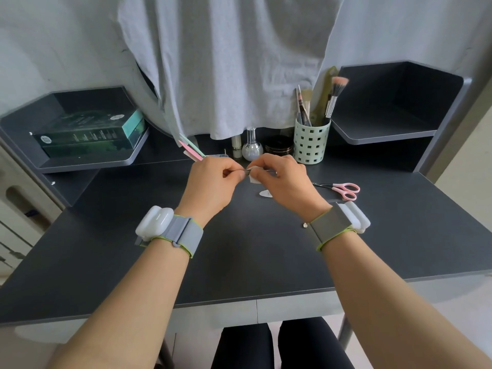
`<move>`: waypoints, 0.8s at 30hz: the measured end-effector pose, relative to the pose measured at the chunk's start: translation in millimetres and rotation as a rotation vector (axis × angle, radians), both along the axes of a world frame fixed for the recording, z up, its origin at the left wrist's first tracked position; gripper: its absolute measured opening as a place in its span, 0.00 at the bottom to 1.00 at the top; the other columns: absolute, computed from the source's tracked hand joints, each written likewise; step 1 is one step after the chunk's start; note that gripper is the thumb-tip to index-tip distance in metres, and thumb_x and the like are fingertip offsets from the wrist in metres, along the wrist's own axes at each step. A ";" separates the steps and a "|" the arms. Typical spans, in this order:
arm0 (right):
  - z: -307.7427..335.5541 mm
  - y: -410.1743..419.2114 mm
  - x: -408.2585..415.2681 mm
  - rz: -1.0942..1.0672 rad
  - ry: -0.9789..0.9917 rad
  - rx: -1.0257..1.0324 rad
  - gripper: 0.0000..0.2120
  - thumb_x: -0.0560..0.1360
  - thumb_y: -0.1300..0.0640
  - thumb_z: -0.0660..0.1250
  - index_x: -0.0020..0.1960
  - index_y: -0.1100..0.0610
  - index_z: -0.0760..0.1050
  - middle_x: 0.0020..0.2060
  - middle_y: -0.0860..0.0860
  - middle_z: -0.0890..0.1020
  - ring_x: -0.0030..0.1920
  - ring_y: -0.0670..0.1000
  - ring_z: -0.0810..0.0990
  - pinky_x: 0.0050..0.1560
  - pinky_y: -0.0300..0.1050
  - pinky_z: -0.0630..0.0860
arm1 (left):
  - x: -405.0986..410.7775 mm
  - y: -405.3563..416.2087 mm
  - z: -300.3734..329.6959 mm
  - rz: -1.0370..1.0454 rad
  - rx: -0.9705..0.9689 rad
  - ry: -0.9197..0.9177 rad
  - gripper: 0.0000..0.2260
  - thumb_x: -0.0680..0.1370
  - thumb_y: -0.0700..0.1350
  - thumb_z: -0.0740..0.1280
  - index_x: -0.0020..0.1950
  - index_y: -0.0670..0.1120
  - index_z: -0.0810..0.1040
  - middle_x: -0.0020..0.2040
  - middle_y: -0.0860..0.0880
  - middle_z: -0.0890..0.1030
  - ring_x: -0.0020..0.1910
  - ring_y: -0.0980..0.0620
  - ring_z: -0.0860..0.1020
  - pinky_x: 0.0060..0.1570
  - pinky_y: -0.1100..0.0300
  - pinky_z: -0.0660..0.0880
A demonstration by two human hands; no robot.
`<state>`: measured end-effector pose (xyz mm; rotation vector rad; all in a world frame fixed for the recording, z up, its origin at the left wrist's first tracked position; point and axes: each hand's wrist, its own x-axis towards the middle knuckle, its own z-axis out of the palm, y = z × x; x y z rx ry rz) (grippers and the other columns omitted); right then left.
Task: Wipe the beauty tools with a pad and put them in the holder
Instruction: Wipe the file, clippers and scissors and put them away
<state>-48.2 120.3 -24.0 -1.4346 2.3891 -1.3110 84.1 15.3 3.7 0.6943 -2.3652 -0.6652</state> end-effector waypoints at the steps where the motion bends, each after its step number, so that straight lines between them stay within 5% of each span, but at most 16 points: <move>1: -1.3 1.3 -1.2 0.000 -0.050 -0.023 0.08 0.80 0.49 0.64 0.51 0.42 0.82 0.41 0.36 0.82 0.54 0.49 0.75 0.63 0.56 0.70 | 0.5 0.7 -0.5 0.008 0.009 0.002 0.05 0.78 0.45 0.70 0.49 0.48 0.87 0.39 0.54 0.83 0.39 0.57 0.78 0.36 0.78 0.67; 3: -2.6 3.3 -3.3 -0.029 -0.123 -0.073 0.08 0.79 0.49 0.64 0.50 0.41 0.82 0.40 0.35 0.81 0.48 0.48 0.75 0.58 0.55 0.73 | 1.6 2.1 -2.3 0.025 0.032 -0.004 0.06 0.79 0.44 0.70 0.50 0.48 0.87 0.40 0.53 0.84 0.39 0.56 0.79 0.35 0.78 0.67; 8: -2.0 4.6 -6.0 -0.233 -0.268 -0.292 0.10 0.80 0.55 0.65 0.47 0.44 0.84 0.39 0.37 0.80 0.49 0.42 0.74 0.47 0.31 0.68 | 3.1 4.6 -9.1 0.075 0.054 0.051 0.07 0.79 0.45 0.69 0.49 0.46 0.87 0.41 0.53 0.84 0.37 0.59 0.78 0.35 0.80 0.67; 12: -10.2 2.6 -6.7 -0.453 -0.580 -0.443 0.11 0.76 0.54 0.65 0.40 0.59 0.81 0.31 0.48 0.70 0.37 0.49 0.66 0.40 0.45 0.67 | 2.2 9.3 -13.9 0.112 0.041 0.113 0.07 0.80 0.44 0.68 0.50 0.45 0.86 0.44 0.51 0.85 0.41 0.55 0.79 0.39 0.75 0.66; 15: -16.7 -1.3 1.5 -0.503 -0.812 -0.494 0.12 0.73 0.54 0.68 0.36 0.61 0.78 0.32 0.53 0.67 0.37 0.52 0.65 0.39 0.48 0.68 | -0.4 12.8 -16.2 0.134 0.042 0.154 0.07 0.80 0.43 0.68 0.50 0.45 0.86 0.42 0.53 0.83 0.40 0.55 0.79 0.37 0.78 0.66; 19: -19.7 -10.5 16.9 -0.464 -1.010 -0.501 0.04 0.74 0.58 0.70 0.44 0.57 0.82 0.32 0.49 0.76 0.32 0.47 0.71 0.37 0.43 0.73 | -4.9 17.3 -19.4 0.151 0.054 0.193 0.07 0.79 0.43 0.68 0.49 0.45 0.87 0.40 0.54 0.82 0.38 0.56 0.78 0.36 0.81 0.67; 24: -11.7 -16.7 35.1 -0.346 -1.170 -0.538 0.03 0.76 0.60 0.69 0.45 0.57 0.81 0.36 0.51 0.75 0.29 0.45 0.68 0.31 0.38 0.71 | -8.0 20.6 -22.1 0.165 0.085 0.228 0.07 0.79 0.43 0.69 0.50 0.46 0.87 0.43 0.52 0.85 0.40 0.55 0.79 0.38 0.78 0.67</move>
